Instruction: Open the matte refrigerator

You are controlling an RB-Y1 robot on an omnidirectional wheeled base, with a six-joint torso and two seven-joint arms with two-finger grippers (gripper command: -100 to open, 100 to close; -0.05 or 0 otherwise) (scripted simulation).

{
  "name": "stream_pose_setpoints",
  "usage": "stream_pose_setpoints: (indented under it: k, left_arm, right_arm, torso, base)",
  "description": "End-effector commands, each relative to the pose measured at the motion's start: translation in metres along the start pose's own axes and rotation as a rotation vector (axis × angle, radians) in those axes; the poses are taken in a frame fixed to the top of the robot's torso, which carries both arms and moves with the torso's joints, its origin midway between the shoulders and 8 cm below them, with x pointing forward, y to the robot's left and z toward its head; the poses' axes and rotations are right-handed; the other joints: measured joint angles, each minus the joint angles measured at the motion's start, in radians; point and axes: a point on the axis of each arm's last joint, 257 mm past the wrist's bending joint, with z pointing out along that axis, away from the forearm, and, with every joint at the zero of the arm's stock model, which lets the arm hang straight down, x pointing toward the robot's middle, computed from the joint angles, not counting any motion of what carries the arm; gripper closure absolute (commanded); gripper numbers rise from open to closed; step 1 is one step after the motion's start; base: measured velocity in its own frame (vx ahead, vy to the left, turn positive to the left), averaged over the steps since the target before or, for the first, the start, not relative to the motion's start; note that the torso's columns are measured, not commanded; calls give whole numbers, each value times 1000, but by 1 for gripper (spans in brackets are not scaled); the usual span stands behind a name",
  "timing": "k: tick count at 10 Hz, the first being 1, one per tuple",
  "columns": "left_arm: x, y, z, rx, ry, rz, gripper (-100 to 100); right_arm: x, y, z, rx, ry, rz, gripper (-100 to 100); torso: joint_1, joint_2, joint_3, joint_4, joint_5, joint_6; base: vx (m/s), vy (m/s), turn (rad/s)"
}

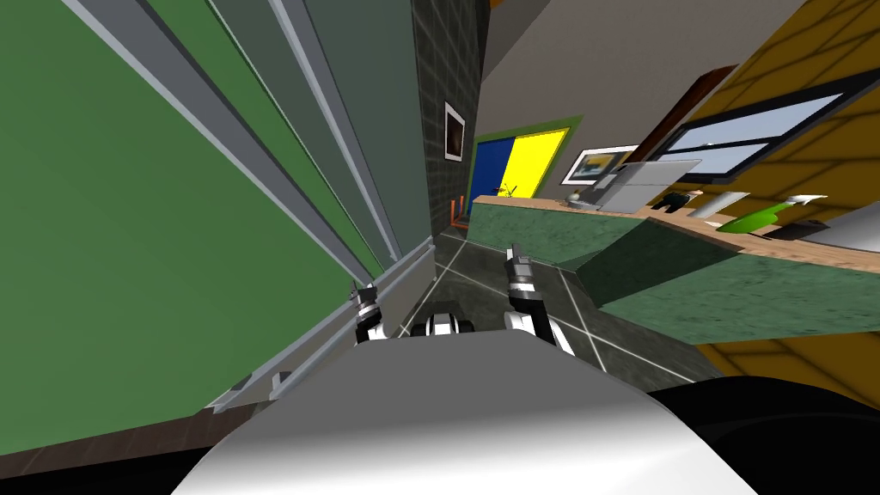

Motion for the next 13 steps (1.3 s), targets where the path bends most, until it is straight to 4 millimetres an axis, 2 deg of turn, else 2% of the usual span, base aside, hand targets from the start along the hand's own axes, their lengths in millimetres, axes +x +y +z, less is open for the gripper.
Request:
stream_pose_setpoints:
  k: [1,2,3,6,11,12,13]
  left_arm:
    - [-2,1,-5,4,-1,1,100]
    - [14,10,-2,-23,42,-25,100]
    - [14,10,-2,-23,42,-25,100]
    - [40,23,2,-67,105,-62,100]
    - [82,44,4,-145,206,-116,100]
    - [69,45,3,-141,184,-103,100]
    - [84,51,-3,-172,229,-129,100]
  right_arm:
    - [0,0,0,0,0,0,0]
    - [0,0,0,0,0,0,0]
    - [0,0,0,0,0,0,0]
    - [0,0,0,0,0,0,0]
    - [0,0,0,0,0,0,0]
    - [0,0,0,0,0,0,0]
    - [0,0,0,0,0,0,0]
  torso:
    - [0,-1,-1,-1,1,1]
    - [2,-2,-2,0,0,0]
    - [1,4,2,2,0,4]
    - [-3,5,2,3,-3,0]
    - [-8,2,0,5,-6,2]
    - [-6,3,1,5,-5,3]
    - [-3,-2,-2,5,-6,-2]
  base:
    - [-15,-3,-2]
    - [-154,50,-91]
    - [-195,58,-114]
    - [-222,28,-112]
    - [-227,38,-107]
    - [-112,29,-43]
    - [-167,57,-175]
